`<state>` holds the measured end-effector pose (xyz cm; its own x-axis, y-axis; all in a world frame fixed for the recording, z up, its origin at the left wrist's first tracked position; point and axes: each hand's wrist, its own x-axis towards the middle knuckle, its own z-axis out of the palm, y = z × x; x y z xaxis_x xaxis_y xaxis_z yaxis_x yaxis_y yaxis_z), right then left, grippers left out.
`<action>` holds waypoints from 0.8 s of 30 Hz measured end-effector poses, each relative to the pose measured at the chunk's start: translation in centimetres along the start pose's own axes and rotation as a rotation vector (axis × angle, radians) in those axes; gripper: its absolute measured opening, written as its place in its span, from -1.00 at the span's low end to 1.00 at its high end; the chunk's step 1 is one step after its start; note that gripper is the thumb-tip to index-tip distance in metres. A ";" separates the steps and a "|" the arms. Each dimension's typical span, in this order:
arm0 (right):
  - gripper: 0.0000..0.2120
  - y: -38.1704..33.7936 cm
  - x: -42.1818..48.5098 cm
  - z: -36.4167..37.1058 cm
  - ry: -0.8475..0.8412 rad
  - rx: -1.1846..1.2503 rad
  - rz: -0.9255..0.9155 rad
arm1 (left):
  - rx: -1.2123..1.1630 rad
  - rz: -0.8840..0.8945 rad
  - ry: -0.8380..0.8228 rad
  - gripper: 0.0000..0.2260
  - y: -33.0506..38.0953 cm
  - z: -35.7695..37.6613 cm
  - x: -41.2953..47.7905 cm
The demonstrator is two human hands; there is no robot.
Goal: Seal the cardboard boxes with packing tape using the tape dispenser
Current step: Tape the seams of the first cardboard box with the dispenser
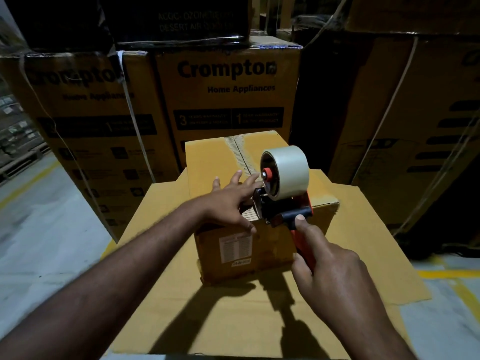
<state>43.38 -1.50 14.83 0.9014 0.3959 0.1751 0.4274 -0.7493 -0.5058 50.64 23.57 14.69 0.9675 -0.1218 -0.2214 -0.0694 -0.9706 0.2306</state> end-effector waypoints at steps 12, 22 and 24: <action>-0.36 0.8 -1.1 1.7 0.064 0.036 -0.091 | -0.011 -0.024 -0.122 -0.41 -0.7 -1.0 1.6; -0.22 2.2 -2.7 3.3 0.143 -0.022 -0.113 | 0.011 -0.006 -0.136 -0.34 -1.1 -0.8 2.0; -0.20 2.6 -3.1 3.6 0.169 -0.013 -0.125 | 0.018 0.004 -0.135 -0.32 -1.4 -0.6 2.2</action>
<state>41.46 -2.75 9.98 0.8398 0.3921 0.3756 0.5362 -0.7073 -0.4606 53.03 24.75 14.49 0.9257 -0.1516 -0.3466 -0.0791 -0.9735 0.2146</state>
